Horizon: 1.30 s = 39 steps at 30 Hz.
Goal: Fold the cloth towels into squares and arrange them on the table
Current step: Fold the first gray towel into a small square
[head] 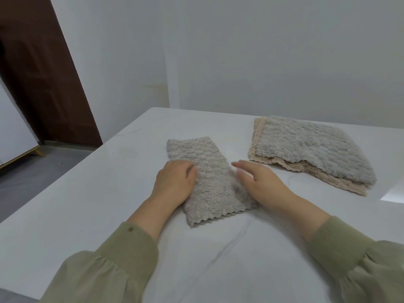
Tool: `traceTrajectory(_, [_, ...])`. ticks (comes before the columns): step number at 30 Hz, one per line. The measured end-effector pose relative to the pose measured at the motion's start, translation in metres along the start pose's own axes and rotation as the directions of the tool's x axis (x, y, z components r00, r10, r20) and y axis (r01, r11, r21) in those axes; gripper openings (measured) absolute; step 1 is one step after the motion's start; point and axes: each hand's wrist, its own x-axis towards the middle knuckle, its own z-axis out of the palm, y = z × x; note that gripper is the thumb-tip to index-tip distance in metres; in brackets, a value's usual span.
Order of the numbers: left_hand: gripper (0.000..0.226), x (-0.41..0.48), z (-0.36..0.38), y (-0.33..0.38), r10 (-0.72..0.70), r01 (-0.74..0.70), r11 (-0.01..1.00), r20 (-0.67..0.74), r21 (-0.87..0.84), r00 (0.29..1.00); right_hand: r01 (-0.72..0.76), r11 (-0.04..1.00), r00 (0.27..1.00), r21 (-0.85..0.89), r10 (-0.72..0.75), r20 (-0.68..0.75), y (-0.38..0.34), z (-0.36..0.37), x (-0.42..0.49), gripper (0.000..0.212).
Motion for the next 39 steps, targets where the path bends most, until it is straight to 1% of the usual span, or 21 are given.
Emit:
traceTrajectory(1, [0.031, 0.004, -0.001, 0.000, -0.021, 0.018, 0.998, -0.074, -0.053, 0.997, -0.008, 0.999, 0.997, 0.035, 0.011, -0.080, -0.002, -0.002, 0.007, 0.039])
traceTrajectory(2, [0.035, 0.008, -0.001, -0.002, -0.037, 0.034, 0.998, -0.084, -0.045, 0.996, 0.008, 1.000, 0.995, 0.028, -0.005, -0.105, -0.005, -0.001, 0.014, 0.041])
traceTrajectory(3, [0.041, 0.011, 0.000, -0.005, -0.050, 0.050, 0.999, -0.033, 0.011, 0.998, 0.045, 0.999, 0.996, -0.009, -0.045, -0.077, -0.009, 0.002, 0.022, 0.044])
traceTrajectory(4, [0.047, 0.015, 0.002, -0.009, -0.064, 0.059, 0.994, 0.049, 0.092, 0.997, 0.095, 0.993, 0.995, -0.070, -0.097, -0.014, -0.012, 0.009, 0.030, 0.048])
traceTrajectory(5, [0.050, 0.017, 0.003, -0.012, -0.085, 0.063, 0.984, 0.130, 0.166, 0.988, 0.137, 0.979, 0.989, -0.149, -0.126, 0.083, -0.013, 0.018, 0.038, 0.051])
traceTrajectory(6, [0.051, 0.019, 0.003, -0.016, -0.105, 0.067, 0.976, 0.177, 0.207, 0.979, 0.155, 0.961, 0.974, -0.231, -0.108, 0.201, -0.012, 0.026, 0.044, 0.054])
traceTrajectory(7, [0.051, 0.020, 0.003, -0.018, -0.107, 0.069, 0.977, 0.183, 0.201, 0.977, 0.148, 0.945, 0.955, -0.293, -0.059, 0.292, -0.010, 0.030, 0.051, 0.054])
traceTrajectory(8, [0.049, 0.021, 0.002, -0.021, -0.097, 0.076, 0.986, 0.140, 0.149, 0.985, 0.126, 0.944, 0.946, -0.306, -0.021, 0.325, -0.008, 0.031, 0.058, 0.052])
traceTrajectory(9, [0.044, 0.024, 0.000, -0.024, -0.093, 0.089, 0.994, 0.055, 0.061, 0.994, 0.095, 0.958, 0.957, -0.269, -0.014, 0.289, -0.006, 0.029, 0.065, 0.047])
traceTrajectory(11, [0.034, 0.028, -0.005, -0.031, -0.151, 0.141, 0.986, -0.125, -0.085, 0.981, 0.049, 0.989, 0.997, -0.138, -0.041, 0.059, -0.004, 0.022, 0.077, 0.038])
traceTrajectory(12, [0.033, 0.032, -0.006, -0.035, -0.196, 0.178, 0.977, -0.168, -0.115, 0.966, 0.028, 0.996, 0.999, -0.081, -0.032, -0.044, -0.003, 0.019, 0.083, 0.036])
traceTrajectory(13, [0.034, 0.036, -0.006, -0.039, -0.241, 0.221, 0.967, -0.172, -0.126, 0.955, 0.005, 0.999, 0.996, -0.031, -0.008, -0.089, -0.002, 0.018, 0.089, 0.036])
traceTrajectory(15, [0.034, 0.048, -0.004, -0.044, -0.297, 0.281, 0.952, -0.142, -0.123, 0.944, -0.054, 0.998, 0.998, 0.026, 0.055, -0.037, 0.002, 0.025, 0.101, 0.038])
traceTrajectory(18, [0.032, 0.065, 0.002, -0.049, -0.294, 0.282, 0.954, -0.151, -0.099, 0.944, -0.076, 0.997, 0.996, 0.018, 0.076, 0.036, 0.012, 0.041, 0.120, 0.042])
traceTrajectory(20, [0.033, 0.076, 0.006, -0.053, -0.293, 0.281, 0.955, -0.168, -0.091, 0.941, -0.089, 0.996, 0.996, 0.026, 0.088, 0.026, 0.016, 0.047, 0.134, 0.042])
traceTrajectory(23, [0.039, 0.093, 0.009, -0.059, -0.323, 0.308, 0.945, -0.179, -0.109, 0.929, -0.068, 0.997, 0.998, 0.033, 0.068, -0.002, 0.019, 0.054, 0.152, 0.040])
traceTrajectory(26, [0.041, 0.106, 0.012, -0.063, -0.334, 0.323, 0.942, -0.185, -0.089, 0.924, -0.070, 0.990, 0.997, 0.120, 0.074, -0.022, 0.020, 0.058, 0.166, 0.037])
traceTrajectory(28, [0.040, 0.113, 0.013, -0.066, -0.339, 0.330, 0.941, -0.177, -0.079, 0.924, -0.060, 0.988, 0.997, 0.144, 0.065, -0.029, 0.023, 0.061, 0.175, 0.035])
traceTrajectory(32, [0.042, 0.122, 0.013, -0.068, -0.345, 0.338, 0.939, -0.157, -0.070, 0.926, -0.023, 0.999, 0.999, 0.042, 0.021, 0.050, 0.025, 0.063, 0.188, 0.046])
traceTrajectory(35, [0.044, 0.125, 0.013, -0.068, -0.362, 0.357, 0.932, -0.159, -0.061, 0.918, -0.024, 0.999, 0.995, 0.027, 0.021, 0.101, 0.025, 0.059, 0.195, 0.052])
traceTrajectory(39, [0.043, 0.124, 0.012, -0.066, -0.388, 0.413, 0.904, -0.191, 0.111, 0.902, -0.080, 0.997, 0.986, 0.005, 0.078, 0.148, 0.024, 0.057, 0.198, 0.057])
